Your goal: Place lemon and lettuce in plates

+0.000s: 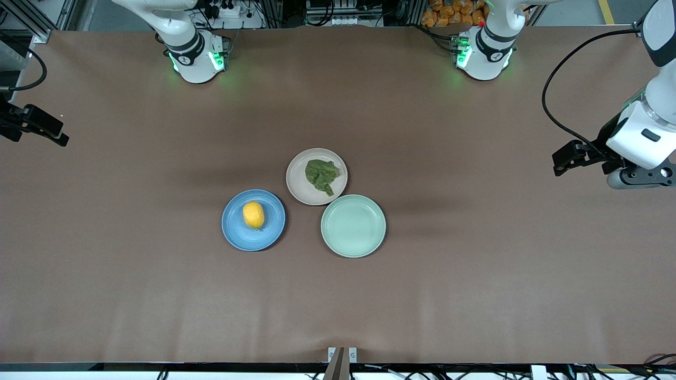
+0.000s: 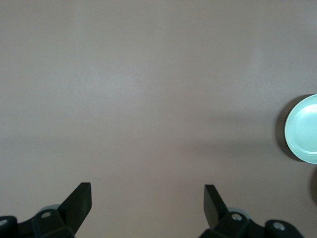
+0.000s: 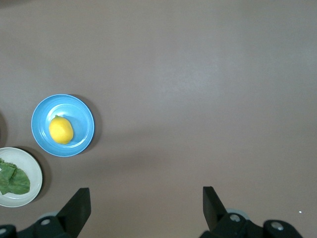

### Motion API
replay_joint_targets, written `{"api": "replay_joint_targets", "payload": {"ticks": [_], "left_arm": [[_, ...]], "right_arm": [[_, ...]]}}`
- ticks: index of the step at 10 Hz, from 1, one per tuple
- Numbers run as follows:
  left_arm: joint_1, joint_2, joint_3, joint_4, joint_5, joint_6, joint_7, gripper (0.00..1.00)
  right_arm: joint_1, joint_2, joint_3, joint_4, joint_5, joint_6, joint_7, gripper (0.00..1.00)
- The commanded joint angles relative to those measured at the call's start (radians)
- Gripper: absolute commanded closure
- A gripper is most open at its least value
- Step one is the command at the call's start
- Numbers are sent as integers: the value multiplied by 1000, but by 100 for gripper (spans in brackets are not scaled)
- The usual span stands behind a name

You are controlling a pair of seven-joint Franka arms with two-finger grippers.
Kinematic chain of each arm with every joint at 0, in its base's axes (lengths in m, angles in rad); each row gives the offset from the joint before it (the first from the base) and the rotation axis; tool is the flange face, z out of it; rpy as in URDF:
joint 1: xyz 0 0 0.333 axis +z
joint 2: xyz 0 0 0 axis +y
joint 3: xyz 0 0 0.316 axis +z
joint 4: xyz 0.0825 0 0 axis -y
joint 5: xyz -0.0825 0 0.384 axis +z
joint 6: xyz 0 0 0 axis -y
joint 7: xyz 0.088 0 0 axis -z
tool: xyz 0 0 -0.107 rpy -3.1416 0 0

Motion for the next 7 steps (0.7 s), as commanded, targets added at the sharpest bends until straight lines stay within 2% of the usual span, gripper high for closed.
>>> {"api": "replay_joint_targets", "payload": {"ticks": [1,7], "left_arm": [[-7,-5,-5,1,21,2,6,0],[-14,0,-5,5,18,5,0,0]], "right_arm": [[-22,5,12,10,-8,-7,0,0],[-17,5,12,10,-8,-10,0,0]]}}
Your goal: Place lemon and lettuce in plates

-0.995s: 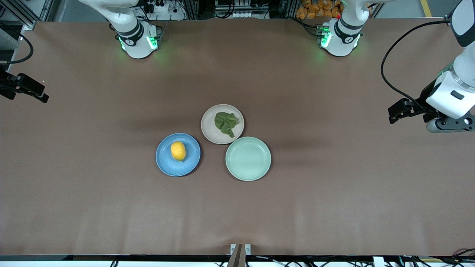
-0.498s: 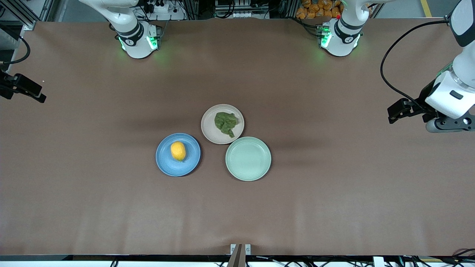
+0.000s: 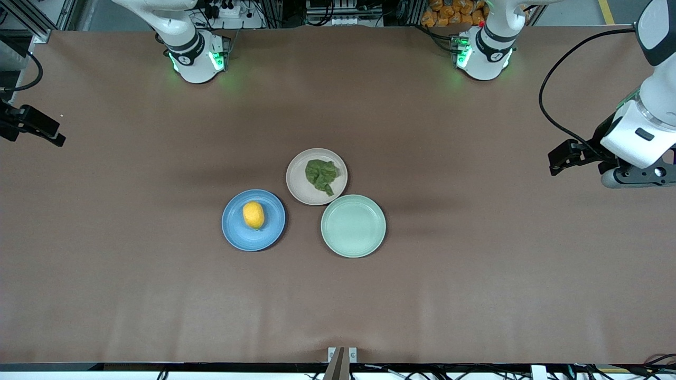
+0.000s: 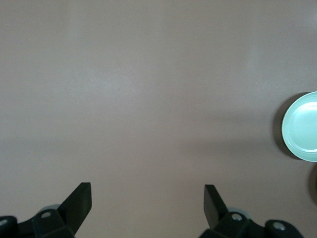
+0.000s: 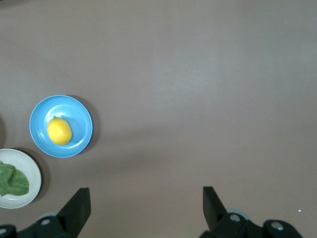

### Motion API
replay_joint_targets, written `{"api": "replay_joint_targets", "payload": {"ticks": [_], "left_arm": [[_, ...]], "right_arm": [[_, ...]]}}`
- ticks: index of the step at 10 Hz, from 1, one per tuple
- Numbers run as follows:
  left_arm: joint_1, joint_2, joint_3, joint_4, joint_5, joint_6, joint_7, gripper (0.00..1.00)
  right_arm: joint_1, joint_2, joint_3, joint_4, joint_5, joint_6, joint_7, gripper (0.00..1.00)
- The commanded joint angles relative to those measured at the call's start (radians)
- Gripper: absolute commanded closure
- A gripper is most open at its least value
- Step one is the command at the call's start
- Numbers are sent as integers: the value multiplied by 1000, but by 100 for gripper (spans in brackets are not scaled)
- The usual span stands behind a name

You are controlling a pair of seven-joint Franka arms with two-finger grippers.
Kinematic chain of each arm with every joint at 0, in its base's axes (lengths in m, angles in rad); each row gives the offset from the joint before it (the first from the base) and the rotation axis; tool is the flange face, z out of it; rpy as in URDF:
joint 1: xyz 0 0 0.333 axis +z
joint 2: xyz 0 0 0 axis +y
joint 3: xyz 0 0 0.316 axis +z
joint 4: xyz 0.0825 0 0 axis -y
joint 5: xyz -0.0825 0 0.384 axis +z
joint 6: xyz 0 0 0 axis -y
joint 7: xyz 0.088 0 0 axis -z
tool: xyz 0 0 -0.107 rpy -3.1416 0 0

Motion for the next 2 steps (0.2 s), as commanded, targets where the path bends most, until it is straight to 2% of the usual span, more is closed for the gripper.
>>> {"api": "replay_joint_targets", "payload": {"ticks": [1,2], "left_arm": [[-11,1,-8,6,18,5,-25,0],[-19,1,-10,7,20,5,-43,0]], "right_arm": [[-15,4,12,12,-8,-10,0,0],[-13,4,12,12,-8,-10,0,0]]}}
